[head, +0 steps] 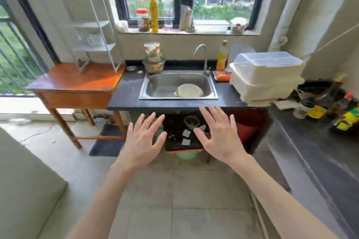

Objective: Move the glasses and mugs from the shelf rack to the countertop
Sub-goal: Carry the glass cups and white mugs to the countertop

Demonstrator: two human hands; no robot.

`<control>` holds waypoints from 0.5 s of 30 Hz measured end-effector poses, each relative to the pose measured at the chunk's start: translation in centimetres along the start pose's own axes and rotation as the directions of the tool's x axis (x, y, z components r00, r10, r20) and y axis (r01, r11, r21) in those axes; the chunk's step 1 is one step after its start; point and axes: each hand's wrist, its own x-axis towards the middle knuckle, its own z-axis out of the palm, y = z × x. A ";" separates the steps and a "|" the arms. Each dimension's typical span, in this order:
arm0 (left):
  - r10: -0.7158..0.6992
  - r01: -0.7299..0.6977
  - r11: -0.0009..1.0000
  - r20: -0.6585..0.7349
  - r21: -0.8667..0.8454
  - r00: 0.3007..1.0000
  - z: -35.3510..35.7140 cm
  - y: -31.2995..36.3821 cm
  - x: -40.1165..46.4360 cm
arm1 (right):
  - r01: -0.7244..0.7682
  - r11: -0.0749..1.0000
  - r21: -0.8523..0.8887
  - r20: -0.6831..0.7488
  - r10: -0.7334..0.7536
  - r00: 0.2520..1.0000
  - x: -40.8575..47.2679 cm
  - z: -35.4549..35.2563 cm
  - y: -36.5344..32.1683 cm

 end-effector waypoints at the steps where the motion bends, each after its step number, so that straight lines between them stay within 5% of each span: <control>1: -0.033 0.033 0.999 -0.014 0.011 0.999 -1.1 -2.3 0.0 | 0.032 0.999 0.009 0.015 -0.032 0.999 1.3 1.2 -2.3; 15: -0.361 0.361 0.932 -0.031 0.024 0.932 -10.0 -24.8 2.5 | 0.317 0.944 0.092 0.130 -0.328 0.936 18.2 14.4 -22.1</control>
